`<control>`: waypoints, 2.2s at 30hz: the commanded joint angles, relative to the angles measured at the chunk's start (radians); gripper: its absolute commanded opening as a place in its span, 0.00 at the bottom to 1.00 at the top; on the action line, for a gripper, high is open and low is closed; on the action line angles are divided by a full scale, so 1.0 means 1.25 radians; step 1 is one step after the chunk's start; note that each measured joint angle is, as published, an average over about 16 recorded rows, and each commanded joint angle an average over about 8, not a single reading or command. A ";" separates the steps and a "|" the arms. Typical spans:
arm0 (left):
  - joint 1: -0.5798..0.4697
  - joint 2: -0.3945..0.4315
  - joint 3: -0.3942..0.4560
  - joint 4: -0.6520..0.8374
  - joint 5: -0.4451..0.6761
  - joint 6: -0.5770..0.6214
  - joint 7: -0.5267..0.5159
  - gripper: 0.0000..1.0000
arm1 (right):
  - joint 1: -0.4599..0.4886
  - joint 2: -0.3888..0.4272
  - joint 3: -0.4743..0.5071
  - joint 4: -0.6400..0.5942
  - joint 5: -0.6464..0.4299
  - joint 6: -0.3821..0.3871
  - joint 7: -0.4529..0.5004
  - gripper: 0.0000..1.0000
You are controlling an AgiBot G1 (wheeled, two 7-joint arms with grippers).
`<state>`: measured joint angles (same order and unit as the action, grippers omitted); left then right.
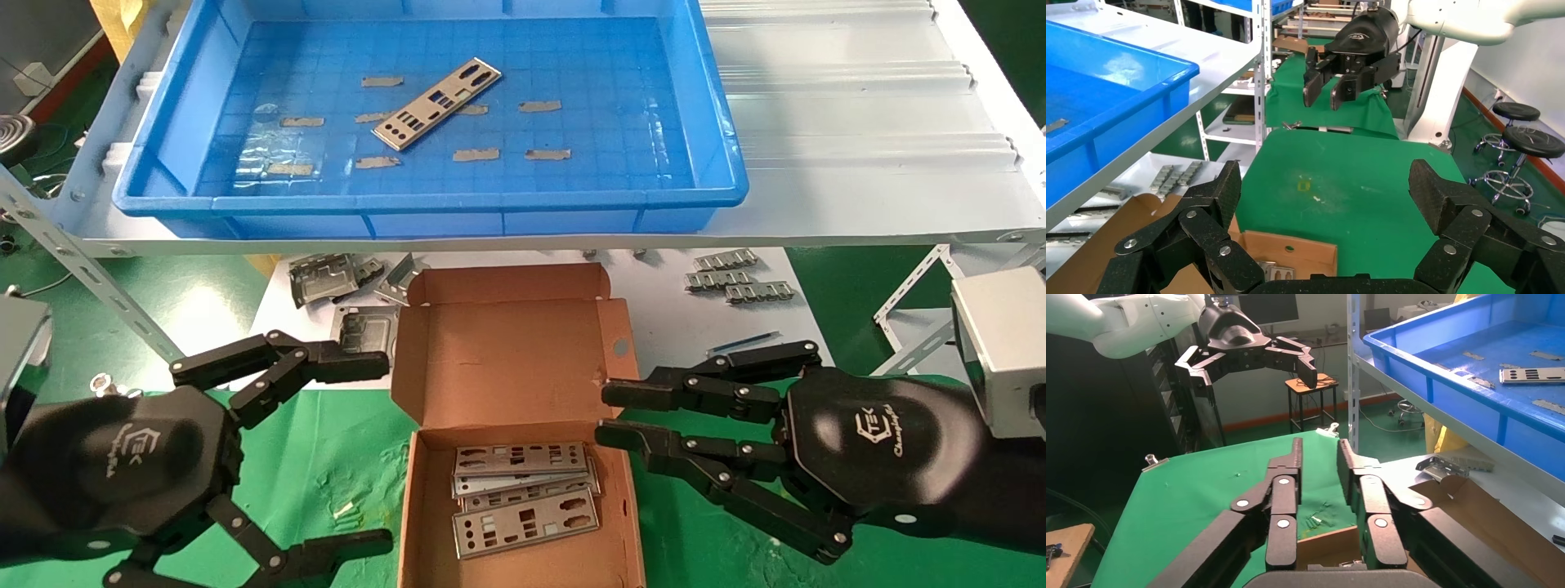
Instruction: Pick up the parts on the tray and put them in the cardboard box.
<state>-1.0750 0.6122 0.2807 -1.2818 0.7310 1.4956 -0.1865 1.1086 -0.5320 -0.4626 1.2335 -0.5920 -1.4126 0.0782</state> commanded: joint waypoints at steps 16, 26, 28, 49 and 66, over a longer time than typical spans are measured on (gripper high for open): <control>0.000 0.000 0.000 0.000 0.000 0.000 0.000 1.00 | 0.000 0.000 0.000 0.000 0.000 0.000 0.000 0.00; -0.091 0.034 0.006 0.008 0.055 -0.064 -0.010 1.00 | 0.000 0.000 0.000 0.000 0.000 0.000 0.000 0.00; -0.151 0.064 0.021 0.028 0.098 -0.102 -0.028 1.00 | 0.000 0.000 0.000 0.000 0.000 0.000 0.000 0.00; -0.712 0.497 0.277 0.743 0.562 -0.339 -0.086 1.00 | 0.000 0.000 0.000 0.000 0.000 0.000 0.000 0.00; -0.727 0.595 0.285 0.925 0.569 -0.525 -0.087 0.06 | 0.000 0.000 0.000 0.000 0.000 0.000 0.000 1.00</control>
<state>-1.9881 1.3539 0.6390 -0.1293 1.4429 0.8425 -0.2947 1.1086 -0.5320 -0.4627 1.2335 -0.5920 -1.4127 0.0782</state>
